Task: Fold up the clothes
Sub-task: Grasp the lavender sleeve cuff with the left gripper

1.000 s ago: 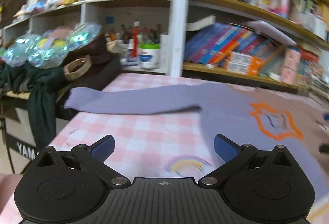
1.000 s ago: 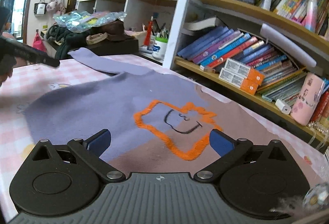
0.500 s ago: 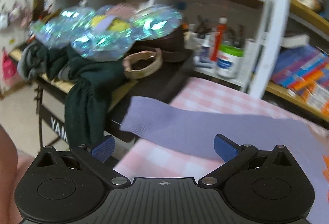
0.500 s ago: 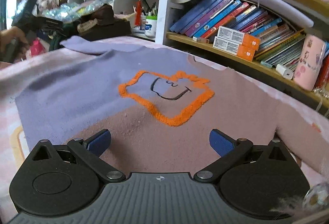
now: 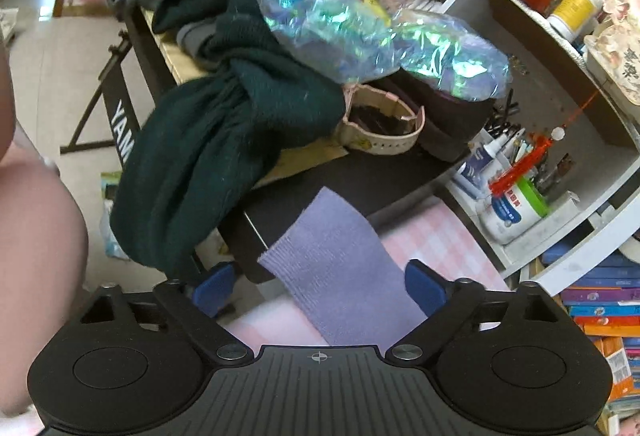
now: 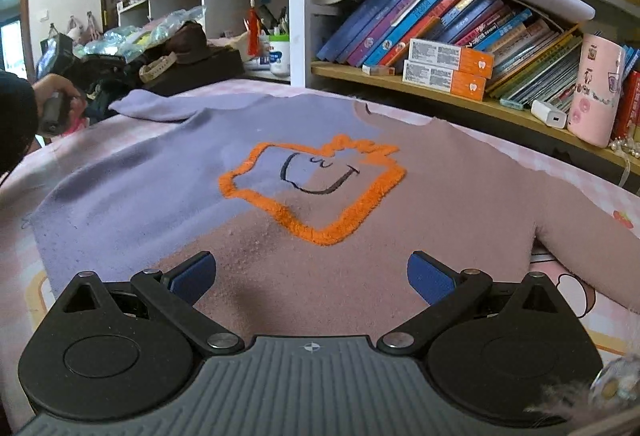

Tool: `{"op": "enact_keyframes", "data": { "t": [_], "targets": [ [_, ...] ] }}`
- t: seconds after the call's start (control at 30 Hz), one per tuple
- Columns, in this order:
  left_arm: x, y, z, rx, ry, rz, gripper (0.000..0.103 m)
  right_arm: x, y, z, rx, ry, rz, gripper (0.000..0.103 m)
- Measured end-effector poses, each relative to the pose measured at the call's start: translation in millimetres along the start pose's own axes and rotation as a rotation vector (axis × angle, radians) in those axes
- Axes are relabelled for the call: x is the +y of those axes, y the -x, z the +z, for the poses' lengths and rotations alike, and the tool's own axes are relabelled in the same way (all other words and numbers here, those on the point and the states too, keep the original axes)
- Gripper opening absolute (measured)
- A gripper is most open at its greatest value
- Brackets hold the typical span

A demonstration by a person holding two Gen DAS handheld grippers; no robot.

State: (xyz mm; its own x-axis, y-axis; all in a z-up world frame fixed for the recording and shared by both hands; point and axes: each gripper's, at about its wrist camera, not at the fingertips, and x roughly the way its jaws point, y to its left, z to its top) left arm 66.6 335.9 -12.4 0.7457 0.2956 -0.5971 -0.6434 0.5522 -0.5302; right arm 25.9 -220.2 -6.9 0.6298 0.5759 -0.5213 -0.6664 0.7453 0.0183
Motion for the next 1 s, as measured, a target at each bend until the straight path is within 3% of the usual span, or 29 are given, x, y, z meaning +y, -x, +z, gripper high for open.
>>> {"op": "enact_keyframes", "data": {
  "t": [0.07, 0.13, 0.3, 0.5, 0.73, 0.9, 1.0],
  "targets": [
    [-2, -2, -2, 0.003, -0.009, 0.007, 0.072, -1, 1, 0, -0.002, -0.003, -0.001, 0.103],
    [-3, -3, -2, 0.006, -0.018, 0.009, 0.043, 1, 0, 0, 0.001, 0.005, -0.006, 0.103],
    [-2, -2, 0, -0.006, -0.039, 0.025, 0.023, 7, 0, 0, -0.002, 0.045, -0.002, 0.103],
    [-2, 8, 1, -0.069, -0.03, 0.008, 0.021, 6, -1, 0, 0.006, 0.04, 0.01, 0.103],
    [0, -1, 2, -0.042, -0.004, 0.018, 0.021, 6, -3, 0, 0.018, 0.036, 0.003, 0.103],
    [-3, -3, 0, -0.033, -0.058, 0.035, 0.006, 4, -2, 0, 0.017, 0.02, -0.022, 0.103],
    [-6, 5, 0, -0.048, -0.062, 0.011, 0.004, -1, -2, -1, 0.025, -0.013, -0.051, 0.103]
  ]
}}
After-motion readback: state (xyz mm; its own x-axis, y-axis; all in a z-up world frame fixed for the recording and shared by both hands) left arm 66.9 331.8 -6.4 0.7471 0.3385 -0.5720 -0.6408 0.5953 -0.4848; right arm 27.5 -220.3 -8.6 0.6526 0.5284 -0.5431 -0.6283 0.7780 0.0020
